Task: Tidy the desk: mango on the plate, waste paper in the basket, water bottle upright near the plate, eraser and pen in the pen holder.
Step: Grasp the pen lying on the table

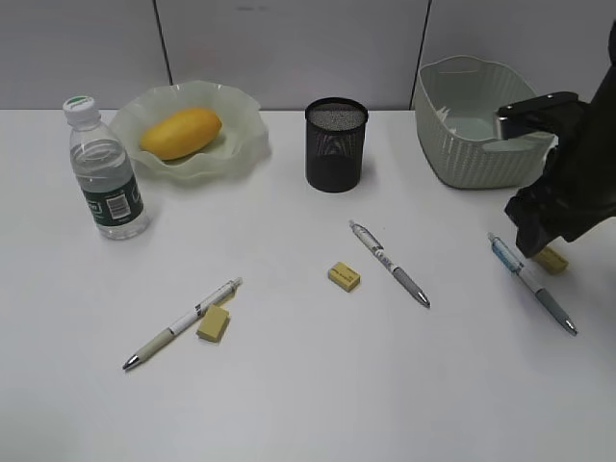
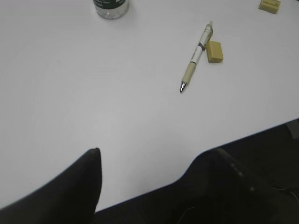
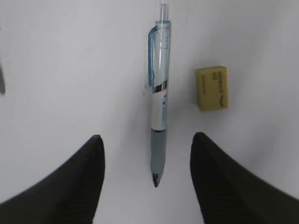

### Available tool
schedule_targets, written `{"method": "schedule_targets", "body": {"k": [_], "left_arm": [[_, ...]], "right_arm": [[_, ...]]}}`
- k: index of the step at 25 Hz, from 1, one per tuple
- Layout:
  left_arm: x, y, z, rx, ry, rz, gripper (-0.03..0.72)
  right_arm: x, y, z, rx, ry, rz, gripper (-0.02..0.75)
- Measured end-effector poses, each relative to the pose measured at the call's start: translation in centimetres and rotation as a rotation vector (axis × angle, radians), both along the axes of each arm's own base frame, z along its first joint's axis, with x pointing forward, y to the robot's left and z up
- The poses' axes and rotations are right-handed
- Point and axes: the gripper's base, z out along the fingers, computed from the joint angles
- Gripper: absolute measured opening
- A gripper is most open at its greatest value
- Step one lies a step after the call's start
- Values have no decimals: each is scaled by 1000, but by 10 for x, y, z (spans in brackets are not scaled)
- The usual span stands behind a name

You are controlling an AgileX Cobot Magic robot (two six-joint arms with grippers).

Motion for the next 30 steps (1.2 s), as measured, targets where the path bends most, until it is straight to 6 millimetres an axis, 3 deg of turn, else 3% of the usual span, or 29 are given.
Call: {"method": "schedule_targets", "body": {"k": [12, 24, 30], "left_arm": [[0, 0, 0, 0, 0, 0, 537], [0, 0, 0, 0, 0, 0, 537], [0, 0, 0, 0, 0, 0, 537]], "right_arm": [[13, 2, -57, -3, 79, -6, 405], [31, -2, -75, -10, 105, -4, 394], [32, -2, -77, -12, 118, -2, 279]]}}
